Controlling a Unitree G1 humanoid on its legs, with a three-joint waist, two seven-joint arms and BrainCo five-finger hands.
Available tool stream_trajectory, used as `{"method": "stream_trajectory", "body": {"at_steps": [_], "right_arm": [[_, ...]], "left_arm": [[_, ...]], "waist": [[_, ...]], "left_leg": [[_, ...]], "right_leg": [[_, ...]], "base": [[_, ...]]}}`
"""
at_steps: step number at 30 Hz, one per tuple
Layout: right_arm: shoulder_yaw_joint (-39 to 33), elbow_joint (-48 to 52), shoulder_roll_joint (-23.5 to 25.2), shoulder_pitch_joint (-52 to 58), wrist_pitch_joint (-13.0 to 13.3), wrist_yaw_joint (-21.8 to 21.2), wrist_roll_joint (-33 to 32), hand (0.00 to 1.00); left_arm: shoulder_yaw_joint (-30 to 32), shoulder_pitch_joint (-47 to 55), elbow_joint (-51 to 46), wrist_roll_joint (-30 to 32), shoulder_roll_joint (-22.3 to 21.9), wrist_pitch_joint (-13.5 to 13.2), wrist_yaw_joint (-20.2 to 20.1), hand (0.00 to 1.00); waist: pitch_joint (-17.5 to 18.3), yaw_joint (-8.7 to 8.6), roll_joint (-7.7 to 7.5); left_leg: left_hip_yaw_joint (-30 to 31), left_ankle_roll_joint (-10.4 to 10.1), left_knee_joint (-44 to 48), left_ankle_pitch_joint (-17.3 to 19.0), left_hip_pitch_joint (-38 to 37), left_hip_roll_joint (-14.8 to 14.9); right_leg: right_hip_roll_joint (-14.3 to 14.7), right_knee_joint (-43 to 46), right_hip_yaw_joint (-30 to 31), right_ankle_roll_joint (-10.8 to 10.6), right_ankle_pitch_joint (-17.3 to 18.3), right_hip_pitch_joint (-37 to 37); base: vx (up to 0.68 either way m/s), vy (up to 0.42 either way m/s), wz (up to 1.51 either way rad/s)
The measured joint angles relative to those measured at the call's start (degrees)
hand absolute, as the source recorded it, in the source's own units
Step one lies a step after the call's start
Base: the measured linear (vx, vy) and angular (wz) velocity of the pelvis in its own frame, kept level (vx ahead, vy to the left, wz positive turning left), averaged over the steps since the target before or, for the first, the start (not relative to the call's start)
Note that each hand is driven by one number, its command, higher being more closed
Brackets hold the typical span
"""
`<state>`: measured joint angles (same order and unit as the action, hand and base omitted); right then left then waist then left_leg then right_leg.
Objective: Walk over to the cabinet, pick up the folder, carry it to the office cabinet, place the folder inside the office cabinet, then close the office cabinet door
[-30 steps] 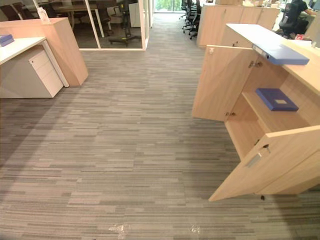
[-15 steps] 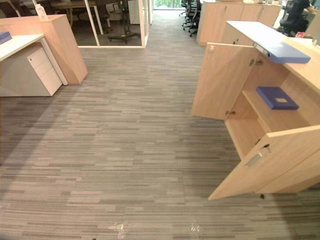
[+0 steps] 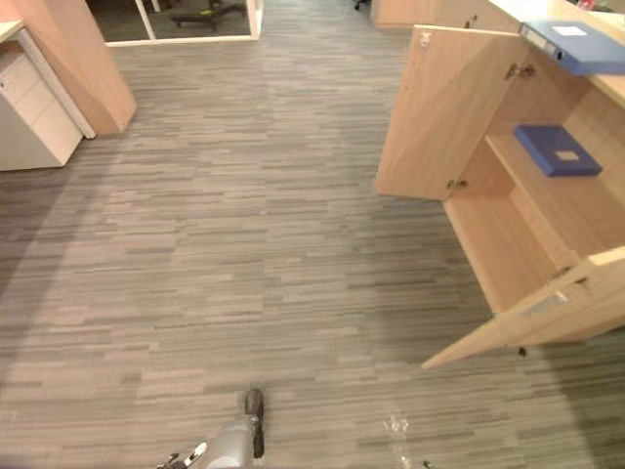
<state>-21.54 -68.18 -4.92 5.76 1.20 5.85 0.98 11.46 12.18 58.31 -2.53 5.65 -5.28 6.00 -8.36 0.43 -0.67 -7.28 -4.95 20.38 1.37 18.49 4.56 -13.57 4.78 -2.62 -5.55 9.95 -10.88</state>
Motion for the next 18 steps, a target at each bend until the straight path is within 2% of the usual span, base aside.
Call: {"method": "stream_trajectory", "body": {"at_steps": [2, 3, 5, 6, 7, 8, 9, 10, 11, 12, 13, 14, 16, 17, 18], "right_arm": [[-1.67, -0.01, 0.08, -0.28, 0.05, -0.17, 0.15, 0.00], [-2.10, 0.32, -0.43, -0.73, -0.03, -0.68, 0.17, 0.00], [-2.04, 1.42, -0.68, -0.62, -0.06, -1.14, 0.17, 0.00], [-1.79, 2.77, -0.60, -0.68, -0.03, -1.29, 0.16, 0.00], [-1.32, 3.31, -1.32, -0.57, -0.04, -1.35, 0.18, 0.00], [-1.01, 3.41, -1.49, -0.64, -0.03, -1.34, 0.17, 0.00], [-0.02, 3.63, -1.30, -0.70, 0.14, -1.25, 0.13, 0.00], [1.60, 4.33, -1.02, -0.68, 0.37, -1.22, 0.12, 0.00], [2.39, 4.88, -0.89, -0.65, 0.56, -1.18, 0.06, 0.00], [3.46, 5.58, -0.72, -0.64, 0.75, -1.12, 0.01, 0.00], [3.55, 6.34, -0.28, -0.90, 1.27, -1.10, -0.13, 0.00], [3.59, 6.62, 0.06, -0.97, 1.33, -1.07, -0.33, 0.00], [3.64, 6.75, 0.82, -0.48, 1.29, -1.02, -1.47, 0.00], [3.56, 6.80, 1.42, 0.27, 1.32, -0.63, -2.18, 0.00], [3.43, 7.02, 1.90, 1.15, 1.25, -0.54, -2.14, 0.00]], "left_arm": [[-0.02, 0.02, 0.34, 0.01, -0.13, -0.04, 0.24, 0.00], [-0.05, 0.25, 0.53, -0.03, -0.06, -0.07, 0.25, 0.00], [-1.38, 0.23, 0.43, -0.24, 0.08, -0.43, 0.25, 0.00], [-2.28, -0.33, 0.42, -0.23, 0.06, -0.67, 0.26, 0.00], [-3.60, -0.98, 0.34, -0.21, 0.03, -0.84, 0.25, 0.00], [-4.40, -1.28, 0.22, -0.16, 0.03, -0.86, 0.23, 0.00], [-6.03, -1.45, -0.21, 0.02, 0.46, -0.92, 0.15, 0.00], [-7.15, -2.05, -0.31, 0.03, 0.89, -0.90, 0.09, 0.00], [-7.76, -2.34, -0.33, 0.03, 1.03, -0.90, 0.05, 0.00], [-8.50, -3.16, -0.29, 0.02, 1.30, -0.90, 0.01, 0.00], [-8.44, -4.54, -0.26, 0.02, 1.30, -0.88, 0.01, 0.00], [-8.08, -5.12, -0.21, 0.06, 1.45, -0.85, 0.00, 0.00], [-7.46, -5.19, -0.20, 0.29, 1.58, -0.81, -0.05, 0.00], [-7.08, -5.05, -0.06, 0.45, 1.80, -0.75, -0.21, 0.00], [-6.25, -4.93, 0.11, 0.59, 1.57, -0.66, -0.26, 0.00]], "waist": [[0.56, 0.39, 0.31], [1.07, 0.26, 0.23], [1.75, -0.40, 0.73], [2.04, -1.42, 1.23], [2.01, -1.85, 1.65], [2.00, -1.64, 2.26], [1.53, -1.43, 2.52], [0.67, -1.66, 2.40], [0.50, -1.88, 2.47], [0.19, -2.35, 2.31], [-1.36, -2.43, 1.96], [-2.07, -2.17, 1.46], [-2.40, -2.22, 1.09], [-2.03, -2.19, 0.09], [-1.84, -2.50, -0.23]], "left_leg": [[-3.48, 3.84, 0.45, 1.99, -2.82, -2.06], [-6.34, 6.07, -2.38, 2.84, -8.03, -5.25], [-8.55, 7.59, -6.69, 3.13, -13.35, -8.14], [-8.58, 8.35, -10.08, 3.02, -17.05, -9.95], [-8.55, 8.61, -13.21, 2.88, -21.00, -10.68], [-8.54, 8.62, -14.25, 2.86, -22.76, -10.71], [-8.31, 8.62, -15.34, 2.86, -25.00, -10.34], [-7.83, 8.62, -15.49, 2.88, -26.34, -9.64], [-7.68, 8.64, -15.66, 2.91, -26.53, -9.33], [-7.44, 8.87, -16.35, 3.24, -26.73, -8.78], [-7.33, 9.64, -17.45, 4.50, -28.04, -8.22], [-7.67, 9.39, -17.82, 4.69, -28.81, -8.25], [-8.15, 8.09, -18.05, 6.38, -29.95, -7.90], [-8.13, 7.90, -17.70, 8.18, -30.77, -7.98], [-7.75, 6.93, -16.96, 9.84, -31.77, -7.62]], "right_leg": [[-3.45, 6.70, 0.17, 0.41, -1.07, 2.42], [-7.85, 17.68, -0.38, 2.58, -2.56, 6.22], [-12.74, 30.31, -3.16, 7.52, -5.32, 10.64], [-16.56, 40.75, -10.12, 10.72, -5.51, 13.60], [-17.61, 46.68, -15.88, 11.21, -4.48, 14.75], [-17.10, 48.16, -18.25, 10.10, -3.24, 15.05], [-14.17, 48.33, -20.74, 7.37, -0.35, 15.75], [-9.93, 45.84, -21.69, 5.19, 2.11, 16.58], [-7.98, 43.81, -22.63, 4.56, 3.06, 17.37], [-4.84, 39.81, -24.56, 4.49, 4.15, 19.46], [-2.42, 36.37, -26.51, 4.63, 4.42, 21.43], [-1.72, 34.27, -27.28, 4.64, 4.39, 22.14], [0.20, 27.23, -30.47, 6.31, 3.22, 23.60], [0.21, 23.67, -31.74, 8.99, 1.63, 23.75], [-0.02, 22.81, -32.17, 11.03, 0.38, 23.46]], "base": [[0.42, 0.396, -0.75], [0.47, 0.491, -0.79], [0.42, 0.419, -0.35], [0.42, 0.368, -0.05], [0.42, 0.336, -0.06], [0.41, 0.260, -0.25], [0.37, 0.153, -0.28], [0.33, 0.094, -0.23], [0.27, 0.002, -0.10], [0.29, -0.055, -0.05], [0.27, -0.064, -0.12], [0.24, -0.088, -0.19], [0.15, -0.098, -0.13], [0.23, -0.155, 0.05], [0.29, -0.176, 0.10]]}}
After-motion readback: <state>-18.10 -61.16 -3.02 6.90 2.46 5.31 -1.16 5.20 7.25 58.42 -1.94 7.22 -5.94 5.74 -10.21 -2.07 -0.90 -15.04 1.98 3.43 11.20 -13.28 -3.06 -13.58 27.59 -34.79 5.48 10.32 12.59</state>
